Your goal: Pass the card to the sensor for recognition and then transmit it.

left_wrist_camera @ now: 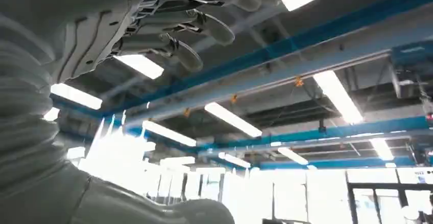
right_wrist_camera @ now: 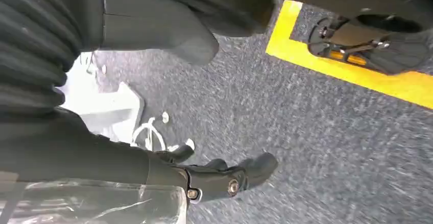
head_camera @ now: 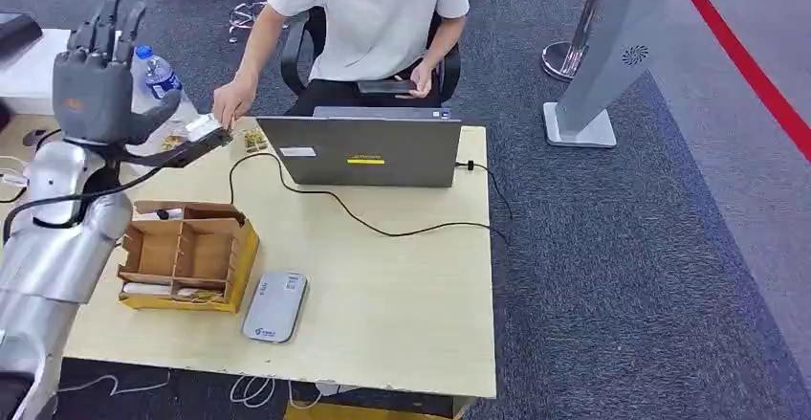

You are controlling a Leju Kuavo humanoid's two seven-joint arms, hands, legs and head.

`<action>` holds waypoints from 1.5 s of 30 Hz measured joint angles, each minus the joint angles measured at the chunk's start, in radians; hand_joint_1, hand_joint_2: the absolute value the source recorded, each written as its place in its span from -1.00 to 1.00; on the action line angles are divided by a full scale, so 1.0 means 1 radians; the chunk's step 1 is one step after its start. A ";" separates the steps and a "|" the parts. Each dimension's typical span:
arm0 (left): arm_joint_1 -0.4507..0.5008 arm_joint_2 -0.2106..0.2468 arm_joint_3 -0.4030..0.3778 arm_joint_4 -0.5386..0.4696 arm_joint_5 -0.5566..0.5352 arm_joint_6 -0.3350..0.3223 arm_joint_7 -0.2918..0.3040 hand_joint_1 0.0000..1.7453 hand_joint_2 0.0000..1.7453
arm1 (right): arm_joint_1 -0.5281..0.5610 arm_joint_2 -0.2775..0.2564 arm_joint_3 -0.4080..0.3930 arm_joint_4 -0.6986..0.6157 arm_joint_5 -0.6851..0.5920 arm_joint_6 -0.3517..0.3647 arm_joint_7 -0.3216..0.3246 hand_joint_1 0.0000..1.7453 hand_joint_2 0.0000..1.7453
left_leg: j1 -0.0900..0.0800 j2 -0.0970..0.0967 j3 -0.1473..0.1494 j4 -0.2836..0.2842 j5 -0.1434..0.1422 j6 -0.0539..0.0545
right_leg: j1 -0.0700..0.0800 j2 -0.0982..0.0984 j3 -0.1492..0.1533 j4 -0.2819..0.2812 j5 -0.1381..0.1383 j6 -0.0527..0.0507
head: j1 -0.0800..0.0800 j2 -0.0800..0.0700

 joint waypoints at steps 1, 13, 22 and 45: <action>0.083 0.028 0.068 -0.071 0.068 -0.003 -0.034 -1.00 1.00 | 0.007 -0.001 -0.003 0.000 -0.003 -0.004 -0.005 -1.00 1.00 | 0.000 0.001 0.001 0.000 -0.001 -0.001 | 0.000 0.001 0.000 0.000 -0.001 -0.001 | -0.002 0.000; 0.544 0.055 0.968 -0.093 0.760 -0.445 -0.370 -1.00 1.00 | 0.050 -0.018 -0.047 0.000 -0.035 -0.026 -0.050 -1.00 1.00 | 0.004 -0.006 0.001 -0.001 -0.005 -0.003 | 0.004 -0.006 0.003 0.000 -0.009 -0.004 | -0.002 0.000; 0.505 -0.026 1.424 0.526 1.037 -0.741 -0.368 -1.00 1.00 | 0.060 -0.026 -0.078 0.001 -0.031 -0.015 -0.083 -1.00 1.00 | 0.004 -0.012 0.002 -0.001 -0.006 -0.004 | 0.004 -0.012 0.006 0.000 -0.011 -0.004 | -0.002 0.000; 0.474 -0.385 1.566 1.036 0.972 -0.597 -0.031 -1.00 1.00 | 0.034 -0.060 -0.068 0.000 0.034 0.038 -0.090 -1.00 1.00 | 0.000 -0.015 0.003 0.002 -0.007 0.002 | 0.000 -0.016 0.008 -0.002 -0.011 0.002 | -0.001 0.000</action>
